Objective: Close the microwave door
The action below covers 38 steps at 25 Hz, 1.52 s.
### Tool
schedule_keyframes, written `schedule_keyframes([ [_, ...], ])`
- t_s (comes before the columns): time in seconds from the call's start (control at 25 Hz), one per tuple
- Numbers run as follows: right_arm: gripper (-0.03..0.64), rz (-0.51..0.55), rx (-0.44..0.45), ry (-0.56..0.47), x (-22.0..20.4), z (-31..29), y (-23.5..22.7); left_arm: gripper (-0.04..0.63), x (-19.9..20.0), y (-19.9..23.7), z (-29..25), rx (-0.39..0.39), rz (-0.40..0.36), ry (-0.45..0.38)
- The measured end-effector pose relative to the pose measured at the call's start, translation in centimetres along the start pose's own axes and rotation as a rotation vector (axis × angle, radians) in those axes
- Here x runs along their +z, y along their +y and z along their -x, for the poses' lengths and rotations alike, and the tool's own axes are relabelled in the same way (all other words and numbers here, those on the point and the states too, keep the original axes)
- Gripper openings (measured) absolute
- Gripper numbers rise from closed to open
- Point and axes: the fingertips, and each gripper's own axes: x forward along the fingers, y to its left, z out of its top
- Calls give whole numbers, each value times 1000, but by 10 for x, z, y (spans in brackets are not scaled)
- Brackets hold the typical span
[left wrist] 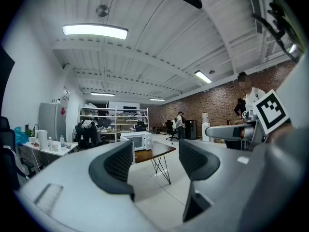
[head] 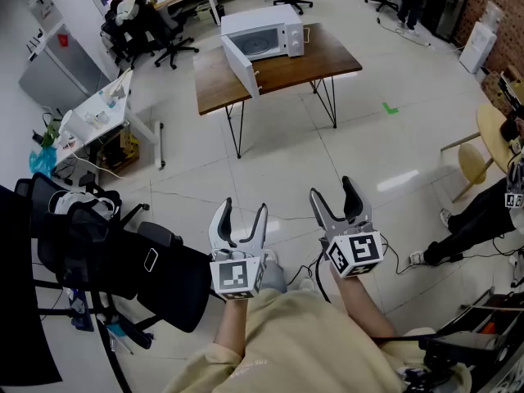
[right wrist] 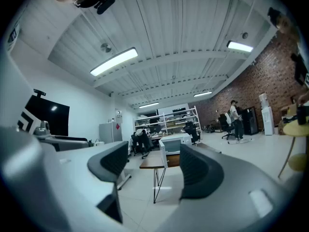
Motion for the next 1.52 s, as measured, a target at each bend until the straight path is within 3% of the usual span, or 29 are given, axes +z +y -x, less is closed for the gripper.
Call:
schedule_keyframes([
  [0.2, 318, 19, 23, 9, -25, -60, -7, 302, -8, 50, -58, 12, 3, -135],
  [0.48, 314, 55, 28, 32, -51, -176, -32, 302, -21, 118, -165, -1, 46, -141],
  [0.6, 314, 83, 65, 15, -53, -240, -15, 302, -14, 170, -204, -7, 47, -203],
  [0.84, 314, 81, 83, 39, -63, -347, 12, 290, -1, 250, -259, -67, 81, -143],
  [1.0, 314, 71, 60, 62, -89, -389, 23, 288, -4, 310, -289, -75, 85, -178],
  [1.2, 313, 45, 27, 92, -87, -415, -7, 287, -7, 308, -318, -105, 106, -142],
  [1.52, 311, 13, 91, 91, -101, -487, -103, 287, -21, 285, -436, -68, 96, -116],
])
